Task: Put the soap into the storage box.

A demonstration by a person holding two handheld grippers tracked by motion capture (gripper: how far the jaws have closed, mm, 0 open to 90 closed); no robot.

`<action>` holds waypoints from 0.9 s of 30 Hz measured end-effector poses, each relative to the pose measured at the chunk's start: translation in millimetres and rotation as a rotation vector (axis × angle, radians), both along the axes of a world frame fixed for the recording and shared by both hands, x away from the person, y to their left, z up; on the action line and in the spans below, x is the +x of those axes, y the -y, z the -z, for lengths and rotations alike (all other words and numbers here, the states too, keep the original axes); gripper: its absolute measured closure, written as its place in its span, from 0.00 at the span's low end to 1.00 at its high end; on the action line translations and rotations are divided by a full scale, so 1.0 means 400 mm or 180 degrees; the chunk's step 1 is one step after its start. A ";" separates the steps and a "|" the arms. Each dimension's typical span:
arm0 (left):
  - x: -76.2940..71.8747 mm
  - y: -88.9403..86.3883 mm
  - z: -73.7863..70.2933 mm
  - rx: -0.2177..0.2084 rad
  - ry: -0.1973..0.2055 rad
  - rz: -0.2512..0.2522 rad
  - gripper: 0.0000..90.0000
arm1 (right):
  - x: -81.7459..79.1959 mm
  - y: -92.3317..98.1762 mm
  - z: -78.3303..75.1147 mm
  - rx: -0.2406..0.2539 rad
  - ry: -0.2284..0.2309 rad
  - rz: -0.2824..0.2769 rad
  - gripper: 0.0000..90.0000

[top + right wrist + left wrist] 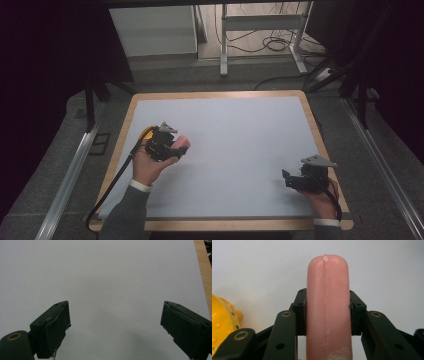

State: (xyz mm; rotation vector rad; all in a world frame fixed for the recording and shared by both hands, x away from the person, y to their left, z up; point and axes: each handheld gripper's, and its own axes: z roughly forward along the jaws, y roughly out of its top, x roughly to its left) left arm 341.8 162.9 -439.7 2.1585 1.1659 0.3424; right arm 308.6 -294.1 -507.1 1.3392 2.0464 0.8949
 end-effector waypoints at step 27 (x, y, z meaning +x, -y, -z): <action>0.029 -0.046 -0.005 -0.0029 0.0013 -0.0174 0.67 | 0.001 -0.003 0.002 -0.0017 -0.0011 -0.0006 0.10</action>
